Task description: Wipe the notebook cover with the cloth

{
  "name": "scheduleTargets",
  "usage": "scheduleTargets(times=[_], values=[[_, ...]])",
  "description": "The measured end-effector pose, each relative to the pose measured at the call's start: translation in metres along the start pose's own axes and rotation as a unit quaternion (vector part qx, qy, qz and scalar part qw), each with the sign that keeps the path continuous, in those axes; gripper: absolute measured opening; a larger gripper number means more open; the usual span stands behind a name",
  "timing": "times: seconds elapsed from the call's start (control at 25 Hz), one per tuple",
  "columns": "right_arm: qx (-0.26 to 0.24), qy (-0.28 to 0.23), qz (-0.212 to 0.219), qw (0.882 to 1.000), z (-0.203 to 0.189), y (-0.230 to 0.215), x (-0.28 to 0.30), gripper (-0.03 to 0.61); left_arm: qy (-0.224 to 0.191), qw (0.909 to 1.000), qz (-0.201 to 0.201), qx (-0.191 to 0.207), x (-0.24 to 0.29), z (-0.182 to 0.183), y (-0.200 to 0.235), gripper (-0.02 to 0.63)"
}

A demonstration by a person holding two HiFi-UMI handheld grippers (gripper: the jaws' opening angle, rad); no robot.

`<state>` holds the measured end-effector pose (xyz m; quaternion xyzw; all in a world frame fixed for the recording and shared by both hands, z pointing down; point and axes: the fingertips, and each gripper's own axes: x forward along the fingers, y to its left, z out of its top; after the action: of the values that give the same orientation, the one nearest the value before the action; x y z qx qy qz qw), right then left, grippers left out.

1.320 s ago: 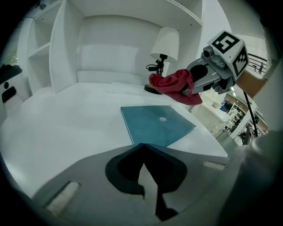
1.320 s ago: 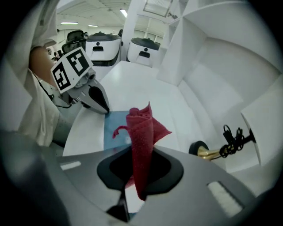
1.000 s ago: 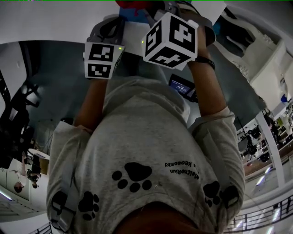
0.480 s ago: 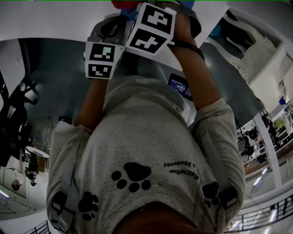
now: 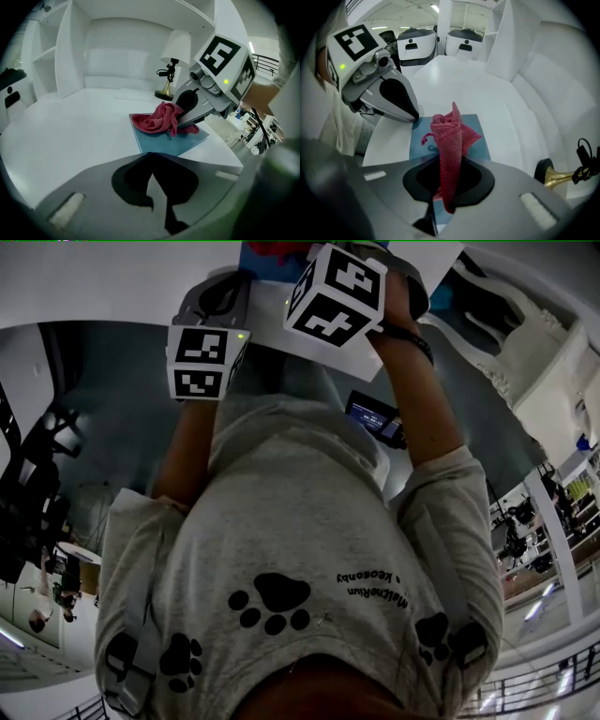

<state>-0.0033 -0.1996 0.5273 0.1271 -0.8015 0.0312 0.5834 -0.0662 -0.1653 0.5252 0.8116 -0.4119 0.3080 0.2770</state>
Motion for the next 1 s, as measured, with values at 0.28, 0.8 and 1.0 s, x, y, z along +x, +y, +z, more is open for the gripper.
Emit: scheduleTargets(times=[0.28, 0.8, 1.0], values=[[0.035, 0.024, -0.017, 0.999, -0.047, -0.008, -0.015, 0.043, -0.001, 1.0000, 0.003, 0.007, -0.001, 0.000, -0.001, -0.003], [0.074, 0.089, -0.040, 0.993, -0.122, -0.016, -0.036, 0.043, 0.008, 0.9999, -0.001, 0.009, 0.000, -0.002, -0.010, -0.003], [0.091, 0.120, -0.045, 0.988, -0.154, -0.017, -0.038, 0.043, 0.008, 0.9999, -0.002, 0.011, 0.003, -0.001, -0.013, -0.003]])
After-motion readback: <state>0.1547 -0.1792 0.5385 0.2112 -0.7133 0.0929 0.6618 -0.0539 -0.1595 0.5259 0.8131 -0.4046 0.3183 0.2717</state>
